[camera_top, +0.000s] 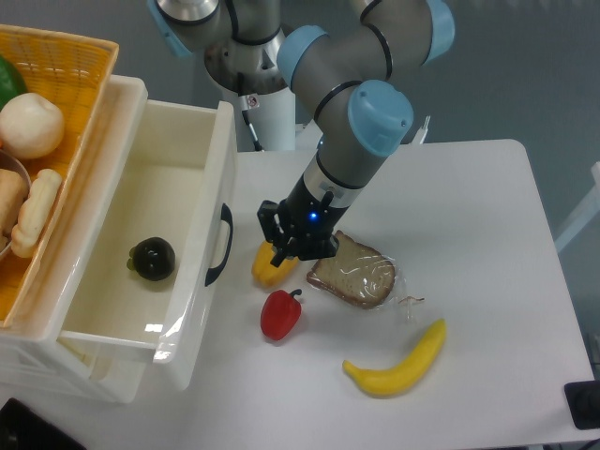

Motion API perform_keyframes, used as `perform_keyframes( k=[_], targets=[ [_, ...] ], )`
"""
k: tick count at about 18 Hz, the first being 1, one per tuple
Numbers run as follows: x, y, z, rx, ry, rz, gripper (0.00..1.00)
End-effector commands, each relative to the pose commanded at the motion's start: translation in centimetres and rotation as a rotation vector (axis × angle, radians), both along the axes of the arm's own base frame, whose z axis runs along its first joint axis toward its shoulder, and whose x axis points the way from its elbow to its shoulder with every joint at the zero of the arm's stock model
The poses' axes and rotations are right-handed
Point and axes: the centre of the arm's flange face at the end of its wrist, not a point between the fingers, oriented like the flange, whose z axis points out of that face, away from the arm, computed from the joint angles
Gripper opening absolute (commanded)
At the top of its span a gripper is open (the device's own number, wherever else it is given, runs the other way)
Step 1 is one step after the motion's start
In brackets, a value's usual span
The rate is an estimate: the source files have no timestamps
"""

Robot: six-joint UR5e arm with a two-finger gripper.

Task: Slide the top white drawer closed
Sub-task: 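Lower the gripper beside the drawer front near its black handle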

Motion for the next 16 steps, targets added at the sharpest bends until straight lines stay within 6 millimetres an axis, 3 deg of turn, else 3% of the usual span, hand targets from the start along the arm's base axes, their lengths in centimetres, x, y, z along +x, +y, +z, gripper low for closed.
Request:
perform_keyframes(
  k=[9, 16],
  targets=[
    [2.4, 2.1, 1.2, -0.005, -0.049, 0.017, 0.0],
    [3.0, 2.4, 1.6, -0.023, -0.07, 0.007, 0.0]
  ],
)
